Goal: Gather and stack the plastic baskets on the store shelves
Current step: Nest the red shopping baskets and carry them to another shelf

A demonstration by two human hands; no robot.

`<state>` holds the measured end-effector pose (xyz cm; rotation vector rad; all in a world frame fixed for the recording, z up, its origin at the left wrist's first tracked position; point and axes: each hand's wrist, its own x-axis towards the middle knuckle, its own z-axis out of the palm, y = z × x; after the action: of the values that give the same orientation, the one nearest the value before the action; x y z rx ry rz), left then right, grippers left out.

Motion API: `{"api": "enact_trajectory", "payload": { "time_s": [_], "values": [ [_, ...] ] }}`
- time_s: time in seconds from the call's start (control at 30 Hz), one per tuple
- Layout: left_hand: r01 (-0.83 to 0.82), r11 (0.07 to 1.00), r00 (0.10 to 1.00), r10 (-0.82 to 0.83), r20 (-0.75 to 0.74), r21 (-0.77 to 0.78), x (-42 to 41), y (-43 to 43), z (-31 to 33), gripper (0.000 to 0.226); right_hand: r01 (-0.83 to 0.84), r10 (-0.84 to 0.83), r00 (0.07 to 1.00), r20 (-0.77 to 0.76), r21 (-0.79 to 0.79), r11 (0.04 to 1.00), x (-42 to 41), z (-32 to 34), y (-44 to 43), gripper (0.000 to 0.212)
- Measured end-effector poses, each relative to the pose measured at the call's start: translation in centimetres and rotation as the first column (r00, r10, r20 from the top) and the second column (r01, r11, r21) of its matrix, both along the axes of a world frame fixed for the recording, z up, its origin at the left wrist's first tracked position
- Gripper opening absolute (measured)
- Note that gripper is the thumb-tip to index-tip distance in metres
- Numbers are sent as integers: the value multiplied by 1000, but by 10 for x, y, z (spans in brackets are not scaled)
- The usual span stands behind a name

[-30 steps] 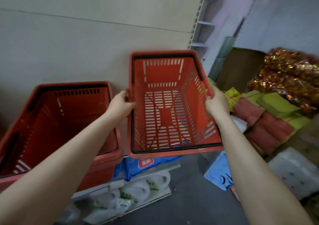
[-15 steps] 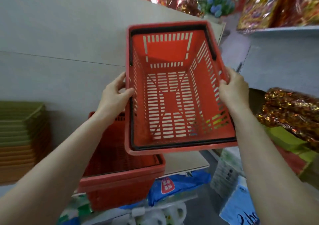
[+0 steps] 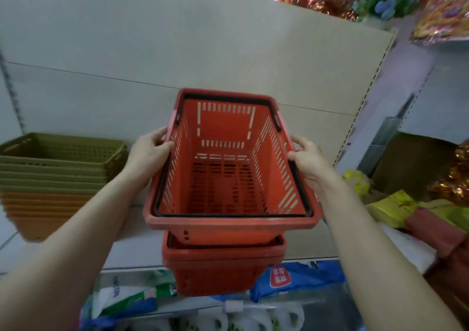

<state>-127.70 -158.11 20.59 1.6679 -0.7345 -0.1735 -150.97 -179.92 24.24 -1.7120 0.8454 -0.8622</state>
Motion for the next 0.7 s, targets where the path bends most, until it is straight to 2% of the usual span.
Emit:
{"api": "enact_trajectory", "payload": {
  "time_s": [0.07,0.2,0.27,0.37,0.4,0.47,0.53,0.6,0.67,0.7],
  "values": [
    [-14,998,999,17,-47,54,8,-8,-15,40,-28,30,998,-55,35,999,6,-15,-11,56],
    [-34,983,992,54,-110,180,30,-29,-52,61,-63,71,985,-158,54,997,19,-46,-34,53],
    [-30,964,989,67,-135,264,35,-38,-71,61,-79,82,973,-216,23,997,26,-66,-43,41],
    [2,929,983,66,-173,370,27,-41,-91,49,-111,93,927,-364,-28,993,34,-107,-56,21],
    [16,921,978,66,-197,388,23,-42,-98,50,-129,105,900,-424,-29,991,36,-121,-59,21],
    [49,938,962,49,-269,344,16,-45,-112,53,-148,129,856,-501,3,989,38,-141,-62,34],
    [42,964,947,47,-319,264,11,-50,-121,52,-129,145,863,-485,65,989,39,-149,-65,45],
    [25,976,941,51,-334,218,10,-56,-124,51,-86,142,896,-420,149,985,42,-151,-75,44],
    [-6,976,928,86,-362,216,16,-59,-127,50,-54,140,922,-361,238,970,46,-150,-83,46],
    [-9,974,918,98,-383,228,20,-59,-127,48,-50,150,926,-346,281,958,48,-151,-88,53]
  ]
}}
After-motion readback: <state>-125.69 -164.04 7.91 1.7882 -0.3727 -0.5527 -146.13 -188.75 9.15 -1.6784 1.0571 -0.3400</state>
